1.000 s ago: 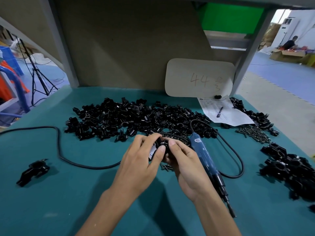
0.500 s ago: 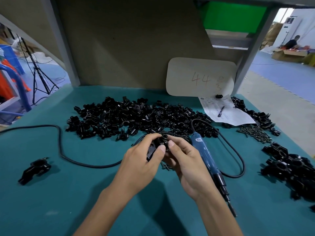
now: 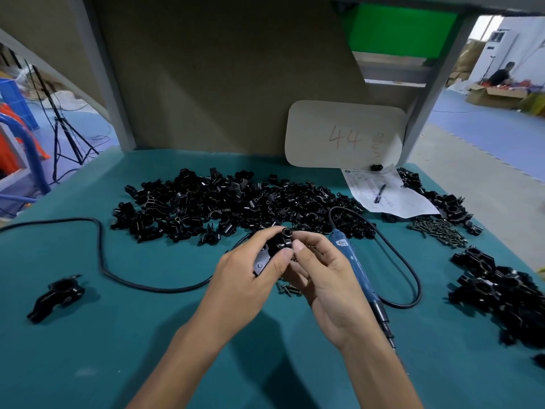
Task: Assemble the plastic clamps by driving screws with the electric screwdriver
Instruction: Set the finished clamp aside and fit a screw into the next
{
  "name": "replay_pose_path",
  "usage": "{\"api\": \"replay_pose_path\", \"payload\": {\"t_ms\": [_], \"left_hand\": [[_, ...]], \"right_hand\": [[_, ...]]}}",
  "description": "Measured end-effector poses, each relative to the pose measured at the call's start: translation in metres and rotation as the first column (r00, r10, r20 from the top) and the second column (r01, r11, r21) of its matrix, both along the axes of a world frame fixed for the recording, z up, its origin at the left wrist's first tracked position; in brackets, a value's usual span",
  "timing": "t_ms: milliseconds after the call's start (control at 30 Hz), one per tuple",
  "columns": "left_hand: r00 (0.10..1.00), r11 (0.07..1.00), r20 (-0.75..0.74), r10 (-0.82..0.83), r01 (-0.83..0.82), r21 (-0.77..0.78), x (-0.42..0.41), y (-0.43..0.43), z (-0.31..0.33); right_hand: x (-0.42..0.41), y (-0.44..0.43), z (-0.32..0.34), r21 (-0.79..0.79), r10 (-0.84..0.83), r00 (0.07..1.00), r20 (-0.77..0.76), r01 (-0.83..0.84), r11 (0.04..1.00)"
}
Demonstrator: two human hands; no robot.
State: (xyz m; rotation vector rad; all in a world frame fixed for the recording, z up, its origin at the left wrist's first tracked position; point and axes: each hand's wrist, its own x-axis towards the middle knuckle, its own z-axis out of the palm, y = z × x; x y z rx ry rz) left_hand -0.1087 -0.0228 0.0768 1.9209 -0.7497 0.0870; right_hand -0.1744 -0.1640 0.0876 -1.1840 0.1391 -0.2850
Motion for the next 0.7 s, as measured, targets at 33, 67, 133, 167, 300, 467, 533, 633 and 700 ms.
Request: {"api": "replay_pose_path", "payload": {"t_ms": [33,67,133,167,300,467,533,633,700], "left_hand": [[1.000,1.000,-0.001,0.005,-0.005,-0.001,-0.0002,-0.0002,0.0000],[1.000,1.000,0.000,0.010,-0.010,-0.002,-0.0004,-0.0002,-0.0001],[1.000,1.000,0.000,0.010,-0.010,-0.001,-0.0009,-0.0004,0.0009],[1.000,1.000,-0.004,0.008,-0.008,0.000,-0.0011,-0.0004,0.0017],[1.000,1.000,-0.025,-0.014,0.014,0.001,-0.0003,-0.0009,0.0028],[0.998,0.999,-0.052,-0.032,0.032,-0.007,0.0009,-0.0017,-0.0008],[0.997,0.999,-0.068,-0.033,0.032,-0.016,0.0010,-0.0018,-0.0028],[0.996,0.999,-0.083,-0.031,0.029,-0.024,0.0005,-0.0009,-0.0044],[0.996,0.999,-0.087,-0.034,0.031,-0.027,0.0008,-0.0003,-0.0051]], "right_hand": [[0.0002,0.0000,-0.0003,-0.005,-0.003,1.000,-0.001,0.003,1.000],[0.0005,0.0000,-0.0008,-0.012,-0.006,1.000,-0.002,0.006,1.000],[0.0005,-0.0005,-0.0015,-0.022,-0.006,1.000,0.000,0.006,1.000],[0.0002,-0.0009,-0.0016,-0.026,-0.003,1.000,0.003,0.003,1.000],[-0.0005,-0.0021,-0.0020,-0.029,0.003,1.000,0.009,-0.002,1.000],[-0.0010,-0.0024,-0.0030,0.011,0.016,1.000,0.022,-0.016,1.000],[-0.0014,-0.0026,-0.0030,0.016,0.021,1.000,0.018,-0.021,1.000],[-0.0012,-0.0025,-0.0028,0.009,0.028,0.999,0.015,-0.028,1.000],[-0.0008,-0.0027,-0.0029,0.009,0.038,0.999,0.011,-0.039,0.999]]}}
